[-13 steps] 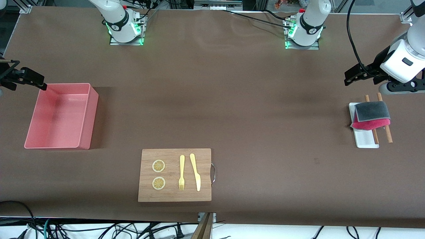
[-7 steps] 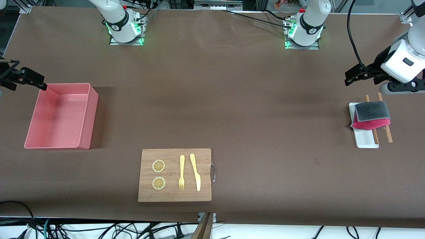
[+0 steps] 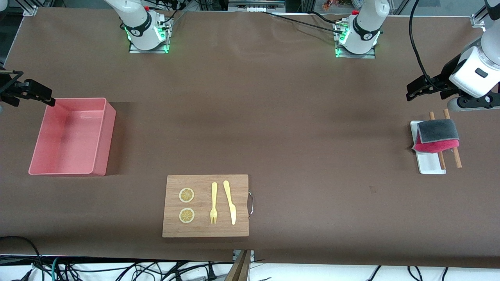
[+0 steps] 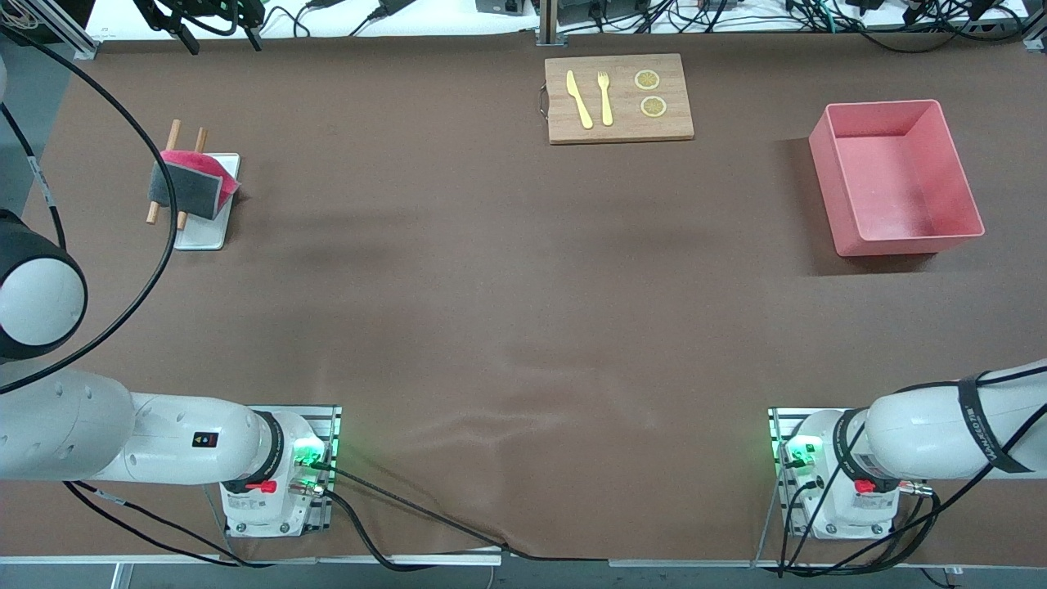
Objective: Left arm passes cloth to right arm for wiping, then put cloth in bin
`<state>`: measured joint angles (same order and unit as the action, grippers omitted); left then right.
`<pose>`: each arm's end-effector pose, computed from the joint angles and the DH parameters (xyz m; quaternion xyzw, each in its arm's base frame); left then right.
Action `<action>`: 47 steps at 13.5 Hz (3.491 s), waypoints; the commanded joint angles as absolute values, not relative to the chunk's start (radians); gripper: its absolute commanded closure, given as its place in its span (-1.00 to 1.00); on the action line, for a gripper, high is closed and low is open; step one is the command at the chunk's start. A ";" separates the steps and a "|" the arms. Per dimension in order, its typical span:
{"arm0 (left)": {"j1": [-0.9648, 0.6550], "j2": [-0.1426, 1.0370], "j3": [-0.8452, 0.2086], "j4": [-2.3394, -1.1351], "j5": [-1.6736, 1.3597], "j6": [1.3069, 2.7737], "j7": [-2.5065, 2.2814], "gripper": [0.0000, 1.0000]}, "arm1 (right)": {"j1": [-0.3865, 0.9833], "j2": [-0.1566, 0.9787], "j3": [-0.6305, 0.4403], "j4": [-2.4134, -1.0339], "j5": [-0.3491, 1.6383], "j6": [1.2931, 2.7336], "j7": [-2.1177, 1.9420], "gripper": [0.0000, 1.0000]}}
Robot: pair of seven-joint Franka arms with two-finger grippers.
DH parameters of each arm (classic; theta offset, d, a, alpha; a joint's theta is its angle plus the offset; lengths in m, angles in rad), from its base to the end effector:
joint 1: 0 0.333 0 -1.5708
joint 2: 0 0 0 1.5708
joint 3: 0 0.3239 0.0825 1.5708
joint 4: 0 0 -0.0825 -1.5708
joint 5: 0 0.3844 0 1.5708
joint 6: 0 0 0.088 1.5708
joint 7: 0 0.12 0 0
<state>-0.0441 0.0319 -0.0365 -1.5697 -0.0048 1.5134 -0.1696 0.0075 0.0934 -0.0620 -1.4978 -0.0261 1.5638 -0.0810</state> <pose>0.5548 -0.0451 0.5975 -0.9980 -0.0444 0.0441 0.0025 0.5820 -0.0332 0.6002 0.9997 0.0134 -0.0147 0.0150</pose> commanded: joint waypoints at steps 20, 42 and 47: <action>0.032 0.103 -0.031 -1.548 0.127 1.542 -0.161 -1.00 | -0.002 0.101 -0.055 -1.480 -0.012 1.563 -0.095 -1.00; 0.518 0.452 -0.032 -1.759 -0.107 2.077 0.370 -0.55 | -0.002 0.106 -0.057 -1.480 0.005 1.565 -0.097 -1.00; 0.526 0.469 -0.032 -1.758 -0.107 2.077 0.371 0.01 | -0.002 0.106 -0.057 -1.480 0.006 1.563 -0.097 -1.00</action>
<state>0.5136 0.4508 -0.0215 -1.7859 -0.0816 2.0814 0.3433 0.0073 0.0989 -0.0583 -1.4978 -0.0115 1.5645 -0.0811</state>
